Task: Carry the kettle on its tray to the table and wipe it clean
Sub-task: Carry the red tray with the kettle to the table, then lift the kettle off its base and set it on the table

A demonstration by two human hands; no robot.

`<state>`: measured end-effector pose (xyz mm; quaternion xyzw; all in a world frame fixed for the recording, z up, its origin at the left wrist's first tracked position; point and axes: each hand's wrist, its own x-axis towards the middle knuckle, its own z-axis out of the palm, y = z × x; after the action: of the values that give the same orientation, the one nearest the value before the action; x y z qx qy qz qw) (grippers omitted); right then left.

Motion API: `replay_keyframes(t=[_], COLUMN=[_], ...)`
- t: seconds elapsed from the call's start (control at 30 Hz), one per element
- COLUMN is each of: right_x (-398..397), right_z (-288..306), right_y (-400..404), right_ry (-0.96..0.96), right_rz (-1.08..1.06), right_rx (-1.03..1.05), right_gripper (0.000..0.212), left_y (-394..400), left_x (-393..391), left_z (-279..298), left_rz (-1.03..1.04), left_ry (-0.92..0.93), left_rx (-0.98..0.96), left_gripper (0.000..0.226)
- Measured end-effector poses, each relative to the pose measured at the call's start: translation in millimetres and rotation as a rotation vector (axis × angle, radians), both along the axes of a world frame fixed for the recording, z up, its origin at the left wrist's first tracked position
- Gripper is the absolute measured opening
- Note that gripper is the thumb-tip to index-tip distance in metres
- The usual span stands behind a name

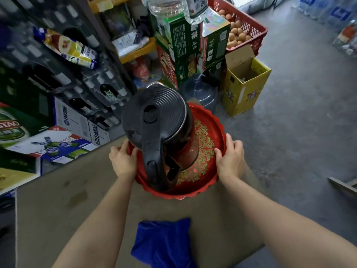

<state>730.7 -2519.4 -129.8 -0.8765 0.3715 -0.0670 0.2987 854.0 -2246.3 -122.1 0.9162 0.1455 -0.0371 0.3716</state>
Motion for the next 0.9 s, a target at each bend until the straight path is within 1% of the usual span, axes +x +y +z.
replay_keyframes(t=[0.03, 0.1, 0.17, 0.2, 0.27, 0.33, 0.37, 0.43, 0.47, 0.53, 0.6, 0.67, 0.77, 0.83, 0.9], right_x=[1, 2, 2, 1, 2, 4, 4, 3, 3, 2, 1, 2, 5, 8, 10], right_z=[2, 9, 16, 21, 38, 60, 71, 89, 96, 103, 106, 107, 103, 102, 107], right_y=[1, 1, 1, 2, 8, 18, 22, 28, 30, 30, 29, 31, 37, 43, 50], right_ry=[0.014, 0.049, 0.052, 0.011, -0.145, -0.303, -0.358, -0.417, -0.432, -0.44, -0.424, -0.41, -0.384, -0.369, -0.378], right_rz=[0.007, 0.01, 0.011, 0.006, 0.013, 0.067, 0.106, 0.195, 0.242, 0.323, 0.377, 0.434, 0.52, 0.527, 0.505], right_rx=[-0.001, 0.011, 0.01, 0.024, 0.112, 0.227, 0.281, 0.384, 0.421, 0.461, 0.504, 0.537, 0.499, 0.473, 0.455], right_gripper=[0.062, 0.063, 0.063, 0.063, 0.059, 0.056, 0.056, 0.06, 0.062, 0.067, 0.07, 0.075, 0.091, 0.101, 0.106], left_y=[2, 10, 14, 11, 0, -11, -17, -31, -39, -55, -67, -72, -70, -67, -65], left_x=[3, 5, -3, -14, -43, -73, -86, -106, -114, -126, -131, -131, -127, -124, -120], left_z=[2, 8, 22, 38, 72, 106, 120, 143, 151, 163, 166, 166, 166, 167, 169], left_rz=[-0.051, -0.138, -0.143, -0.096, -0.001, -0.023, -0.067, -0.19, -0.252, -0.348, -0.362, -0.316, -0.266, -0.211, -0.17], left_ry=[0.054, 0.098, 0.088, 0.063, -0.016, -0.116, -0.153, -0.179, -0.177, -0.178, -0.168, -0.159, -0.152, -0.142, -0.14], left_rx=[0.091, 0.168, 0.082, -0.03, -0.315, -0.58, -0.661, -0.713, -0.685, -0.536, -0.374, -0.318, -0.257, -0.261, -0.288], left_gripper=[0.034, 0.039, 0.051, 0.057, 0.063, 0.072, 0.077, 0.092, 0.102, 0.119, 0.127, 0.125, 0.121, 0.118, 0.11])
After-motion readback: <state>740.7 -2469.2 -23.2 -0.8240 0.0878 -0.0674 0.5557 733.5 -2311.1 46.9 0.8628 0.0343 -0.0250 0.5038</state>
